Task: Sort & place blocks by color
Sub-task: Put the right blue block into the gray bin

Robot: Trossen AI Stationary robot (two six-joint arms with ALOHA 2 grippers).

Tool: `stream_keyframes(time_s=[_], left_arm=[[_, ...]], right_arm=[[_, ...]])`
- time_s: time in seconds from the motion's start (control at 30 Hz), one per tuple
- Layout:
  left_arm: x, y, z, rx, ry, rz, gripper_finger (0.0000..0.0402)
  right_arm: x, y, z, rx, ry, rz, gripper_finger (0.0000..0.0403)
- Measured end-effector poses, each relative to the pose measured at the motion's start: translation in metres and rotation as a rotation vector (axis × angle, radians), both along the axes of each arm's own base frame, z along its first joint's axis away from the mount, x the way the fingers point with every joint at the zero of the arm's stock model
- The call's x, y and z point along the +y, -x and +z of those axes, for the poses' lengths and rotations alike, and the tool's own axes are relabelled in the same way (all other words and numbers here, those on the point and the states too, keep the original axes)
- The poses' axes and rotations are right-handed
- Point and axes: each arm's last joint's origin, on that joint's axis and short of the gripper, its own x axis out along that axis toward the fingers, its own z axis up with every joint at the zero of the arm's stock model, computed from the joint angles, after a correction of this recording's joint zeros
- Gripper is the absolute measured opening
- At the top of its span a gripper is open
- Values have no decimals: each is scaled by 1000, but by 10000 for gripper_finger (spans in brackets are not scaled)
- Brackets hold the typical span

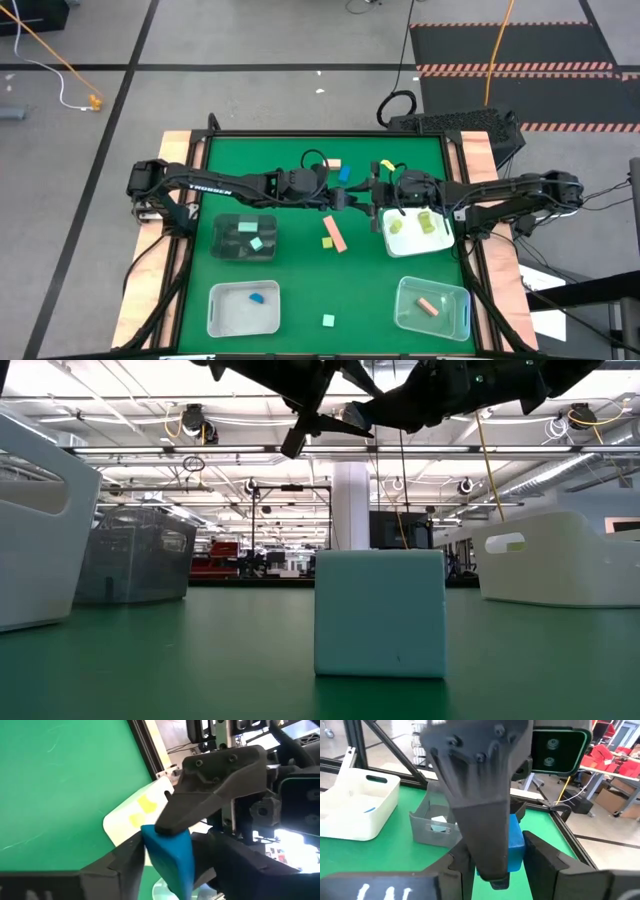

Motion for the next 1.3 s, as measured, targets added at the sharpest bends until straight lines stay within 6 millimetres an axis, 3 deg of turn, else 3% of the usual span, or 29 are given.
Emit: stream_keyframes(time_s=[0.3,0.43,0.6,0.8,1.17,1.3], left_arm=[[0,1,-3,23,20,13,119],[0,1,-3,27,20,13,116],[0,1,-3,33,-2,8,123],[1,1,-4,37,-4,9,88],[4,-1,4,-47,1,8,108],[3,0,16,-122,-5,-27,90]], right_arm=[[2,0,-1,10,-9,46,115],[3,0,-1,9,-27,47,127],[3,1,-3,32,-138,27,203],[3,14,-3,121,-159,12,262],[4,49,27,45,-117,-90,260],[2,58,33,30,-84,-177,258]])
